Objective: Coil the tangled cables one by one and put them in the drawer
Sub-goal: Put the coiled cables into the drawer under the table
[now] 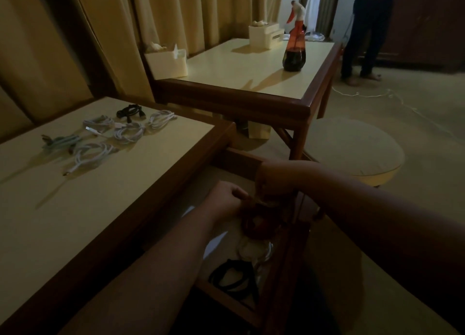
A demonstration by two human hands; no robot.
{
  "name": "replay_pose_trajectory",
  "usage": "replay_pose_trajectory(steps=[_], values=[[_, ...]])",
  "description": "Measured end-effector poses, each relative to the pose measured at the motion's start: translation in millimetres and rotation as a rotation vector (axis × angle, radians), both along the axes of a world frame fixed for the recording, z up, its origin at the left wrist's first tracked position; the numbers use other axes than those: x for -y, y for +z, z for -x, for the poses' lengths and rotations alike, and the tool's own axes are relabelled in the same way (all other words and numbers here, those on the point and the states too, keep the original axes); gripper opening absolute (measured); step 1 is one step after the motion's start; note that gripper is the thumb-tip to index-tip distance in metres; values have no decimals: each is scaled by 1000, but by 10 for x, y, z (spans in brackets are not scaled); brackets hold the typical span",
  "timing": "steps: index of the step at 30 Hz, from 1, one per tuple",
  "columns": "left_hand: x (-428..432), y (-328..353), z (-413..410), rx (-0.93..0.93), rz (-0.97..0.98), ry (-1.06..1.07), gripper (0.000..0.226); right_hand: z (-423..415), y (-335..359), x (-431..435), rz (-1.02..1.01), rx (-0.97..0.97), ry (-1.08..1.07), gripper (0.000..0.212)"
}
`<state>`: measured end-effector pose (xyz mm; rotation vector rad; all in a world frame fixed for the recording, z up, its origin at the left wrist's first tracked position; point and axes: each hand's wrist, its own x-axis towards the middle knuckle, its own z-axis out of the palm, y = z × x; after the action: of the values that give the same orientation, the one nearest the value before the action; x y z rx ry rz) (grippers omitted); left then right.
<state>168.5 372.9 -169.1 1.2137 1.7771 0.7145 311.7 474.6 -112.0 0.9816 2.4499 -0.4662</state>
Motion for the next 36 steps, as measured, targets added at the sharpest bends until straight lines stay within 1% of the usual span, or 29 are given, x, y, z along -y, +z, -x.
replay_pose_trajectory(steps=[3, 5, 9, 13, 16, 18, 21, 23, 24, 25, 27, 29, 31, 33, 36], values=[[41, 45, -5, 51, -3, -60, 23, -58, 15, -14, 25, 7, 13, 26], [53, 56, -8, 69, -20, -55, 20, -86, 41, 0, 35, 18, 10, 27], [49, 57, -21, 27, -28, -17, 18, -89, 15, -1, 28, 5, -16, 26], [67, 90, -30, -13, -40, -34, 22, -79, 34, 26, 26, -24, -46, 24], [77, 105, 3, -13, -64, -2, 20, -113, 66, 80, 25, -64, -85, 24], [95, 148, 20, -14, -98, -4, 22, -134, 108, 91, -19, -116, -102, 23], [215, 316, 37, -18, -194, 69, 36, -74, 192, 63, -37, -232, -152, 18], [403, 515, 83, -22, -275, 94, 39, 20, 249, 70, -121, -311, -136, 5], [522, 627, 128, -46, -320, 93, 37, 83, 290, 108, -172, -364, -100, 5], [648, 745, 188, -82, -368, 98, 34, 159, 335, 163, -212, -432, -63, 12], [908, 1022, 354, -195, -432, 156, 25, 360, 428, 293, -219, -589, -4, 11], [1082, 1224, 571, -322, -454, 271, 15, 594, 528, 432, -146, -719, 13, 6], [1184, 1310, 870, -432, -515, 392, 10, 895, 590, 514, -80, -790, 21, 7], [1215, 1266, 1257, -617, -547, 463, 11, 1234, 615, 558, -44, -841, 39, 10], [1220, 1077, 1769, -916, -415, 487, 29, 1754, 546, 603, -83, -909, 56, 19]])
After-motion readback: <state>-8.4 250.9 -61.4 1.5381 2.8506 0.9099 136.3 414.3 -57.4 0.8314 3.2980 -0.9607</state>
